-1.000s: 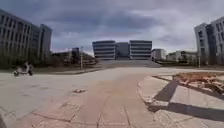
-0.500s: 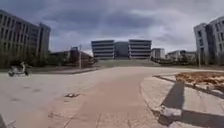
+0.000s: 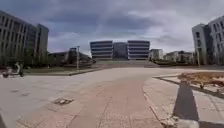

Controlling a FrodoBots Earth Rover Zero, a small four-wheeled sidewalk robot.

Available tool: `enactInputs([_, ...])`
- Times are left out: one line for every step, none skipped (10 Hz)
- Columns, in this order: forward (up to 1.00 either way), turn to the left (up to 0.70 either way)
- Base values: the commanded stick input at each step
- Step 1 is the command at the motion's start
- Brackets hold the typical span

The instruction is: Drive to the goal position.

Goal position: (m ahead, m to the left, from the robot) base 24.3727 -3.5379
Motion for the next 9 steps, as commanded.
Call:
enactInputs([0.7,-0.14])
enactInputs([0.7,-0.07])
enactInputs([0.7,-0.16])
enactInputs([0.7,-0.02])
enactInputs([0.7,0.0])
enactInputs([0.7,0.0])
enactInputs([0.7,0.0])
enactInputs([0.7,-0.04])
enactInputs([0.7,-0.16])
